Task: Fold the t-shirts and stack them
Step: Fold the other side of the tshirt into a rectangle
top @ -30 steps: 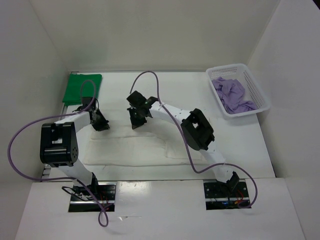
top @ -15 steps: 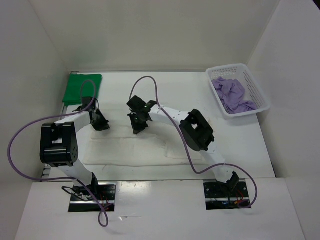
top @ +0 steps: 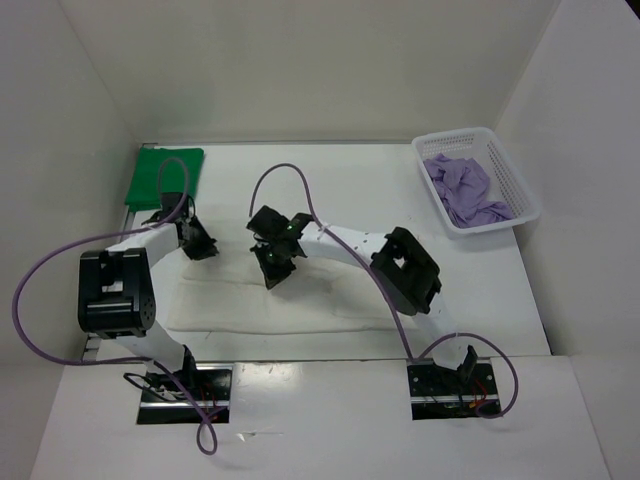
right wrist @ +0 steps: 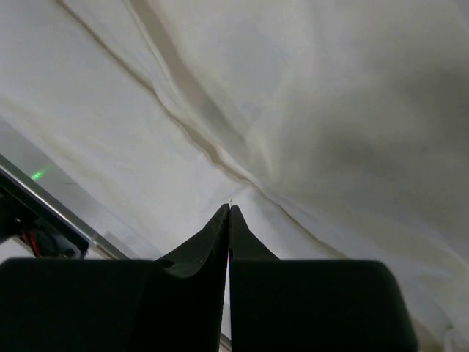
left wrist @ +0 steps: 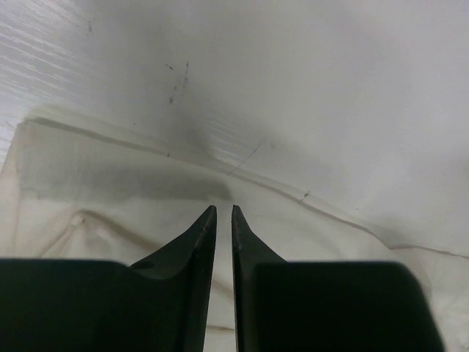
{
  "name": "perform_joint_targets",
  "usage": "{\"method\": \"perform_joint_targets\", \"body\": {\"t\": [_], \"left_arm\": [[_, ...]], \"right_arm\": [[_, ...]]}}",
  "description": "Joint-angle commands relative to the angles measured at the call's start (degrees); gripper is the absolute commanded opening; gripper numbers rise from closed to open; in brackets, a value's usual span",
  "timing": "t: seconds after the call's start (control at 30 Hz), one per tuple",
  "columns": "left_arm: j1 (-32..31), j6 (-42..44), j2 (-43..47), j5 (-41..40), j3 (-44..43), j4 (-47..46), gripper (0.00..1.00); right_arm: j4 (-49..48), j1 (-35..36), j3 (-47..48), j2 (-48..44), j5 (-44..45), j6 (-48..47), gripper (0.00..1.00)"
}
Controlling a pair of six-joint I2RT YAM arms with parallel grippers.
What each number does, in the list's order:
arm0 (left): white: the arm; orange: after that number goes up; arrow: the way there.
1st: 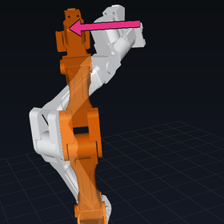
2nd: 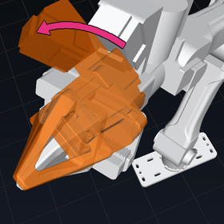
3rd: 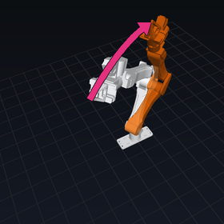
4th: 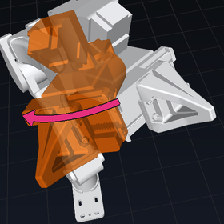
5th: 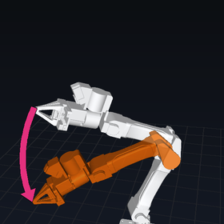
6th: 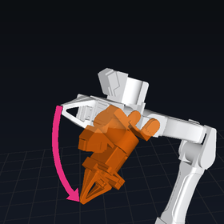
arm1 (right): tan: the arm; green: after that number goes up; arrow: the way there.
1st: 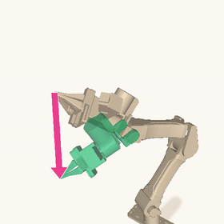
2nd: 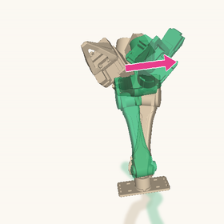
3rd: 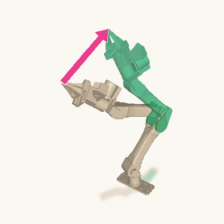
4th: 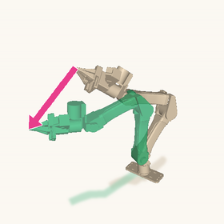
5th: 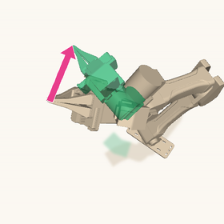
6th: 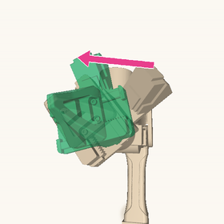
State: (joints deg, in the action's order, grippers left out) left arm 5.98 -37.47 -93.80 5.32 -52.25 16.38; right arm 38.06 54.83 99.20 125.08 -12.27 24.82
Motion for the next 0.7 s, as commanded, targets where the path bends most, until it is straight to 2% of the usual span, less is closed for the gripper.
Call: {"method": "perform_joint_targets", "body": {"t": [0.0, 0.17, 0.3, 0.4, 0.67], "left_arm": [[0.35, 0.74, 5.02, 0.83, -0.58, 0.31, 0.21], [0.35, -0.49, 11.0, 1.36, 2.5, 0.93, 0.21], [0.35, -0.5, 12.41, 1.36, 3.82, 2.08, 0.22], [0.35, -0.5, 13.03, 1.36, 3.82, 2.6, 0.22], [0.35, -1.02, 11.36, 1.36, 3.29, 2.6, 0.23]], "right_arm": [[-1.23, -0.25, 5.99, 0.69, 2.25, 1.1, 0.04], [-1.77, -0.25, 14.16, 8.42, 2.78, 2.33, 0.04], [-1.24, -0.25, 18.47, 13.61, -0.73, 3.65, 0.04], [-1.24, 0.98, 19.1, 14.14, -1.97, 3.14, 0.04], [-4.58, 2.12, 16.73, 10.63, -15.93, 0.76, 0.04]]}}
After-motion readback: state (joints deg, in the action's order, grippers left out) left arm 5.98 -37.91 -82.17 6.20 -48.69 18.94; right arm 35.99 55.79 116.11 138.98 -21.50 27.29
